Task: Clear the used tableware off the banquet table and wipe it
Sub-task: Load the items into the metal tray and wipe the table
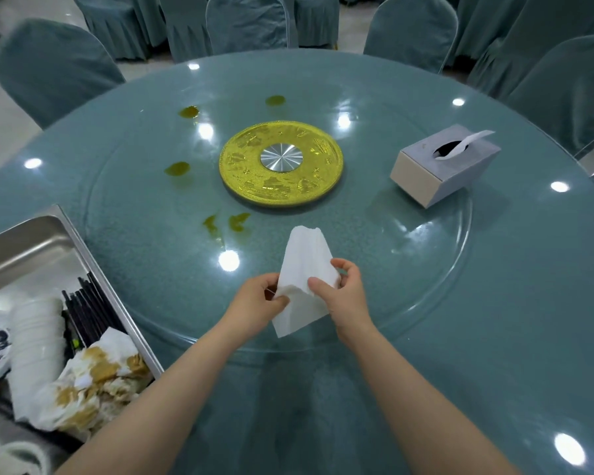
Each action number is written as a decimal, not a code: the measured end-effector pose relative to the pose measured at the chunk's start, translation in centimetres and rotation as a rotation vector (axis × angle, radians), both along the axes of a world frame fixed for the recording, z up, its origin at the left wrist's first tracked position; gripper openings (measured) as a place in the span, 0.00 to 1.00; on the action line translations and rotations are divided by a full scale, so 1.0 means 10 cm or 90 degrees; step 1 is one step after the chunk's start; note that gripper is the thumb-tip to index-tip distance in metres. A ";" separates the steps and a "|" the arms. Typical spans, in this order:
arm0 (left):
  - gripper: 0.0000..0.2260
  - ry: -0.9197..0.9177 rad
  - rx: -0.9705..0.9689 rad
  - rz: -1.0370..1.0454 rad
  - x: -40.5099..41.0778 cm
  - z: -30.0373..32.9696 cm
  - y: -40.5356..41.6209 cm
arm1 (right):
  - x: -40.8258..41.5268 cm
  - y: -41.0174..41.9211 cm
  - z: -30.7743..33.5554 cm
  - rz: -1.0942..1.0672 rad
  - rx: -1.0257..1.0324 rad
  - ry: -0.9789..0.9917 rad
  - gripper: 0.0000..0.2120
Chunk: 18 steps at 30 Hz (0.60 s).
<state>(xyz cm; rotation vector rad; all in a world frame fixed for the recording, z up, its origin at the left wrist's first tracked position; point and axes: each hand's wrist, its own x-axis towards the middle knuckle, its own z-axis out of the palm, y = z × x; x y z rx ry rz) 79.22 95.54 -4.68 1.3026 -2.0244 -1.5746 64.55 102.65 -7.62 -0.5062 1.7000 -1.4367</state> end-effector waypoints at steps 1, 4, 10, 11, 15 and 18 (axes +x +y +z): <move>0.13 0.005 0.017 -0.007 0.01 0.00 0.00 | 0.00 -0.01 0.00 -0.001 -0.007 0.015 0.25; 0.13 0.094 0.191 0.034 0.06 0.01 -0.02 | 0.02 -0.01 0.03 0.016 -0.019 0.069 0.24; 0.13 0.134 0.283 0.137 0.00 0.09 -0.03 | 0.10 0.01 0.09 0.080 -0.048 0.127 0.17; 0.13 0.129 0.259 0.177 -0.02 0.09 -0.03 | 0.12 0.01 0.10 0.079 -0.055 0.126 0.15; 0.10 0.124 0.201 0.277 0.02 0.11 -0.04 | 0.15 0.02 0.13 0.032 -0.033 0.142 0.05; 0.09 0.137 0.198 0.253 0.09 0.14 -0.02 | 0.15 0.04 0.13 0.008 -0.020 0.138 0.09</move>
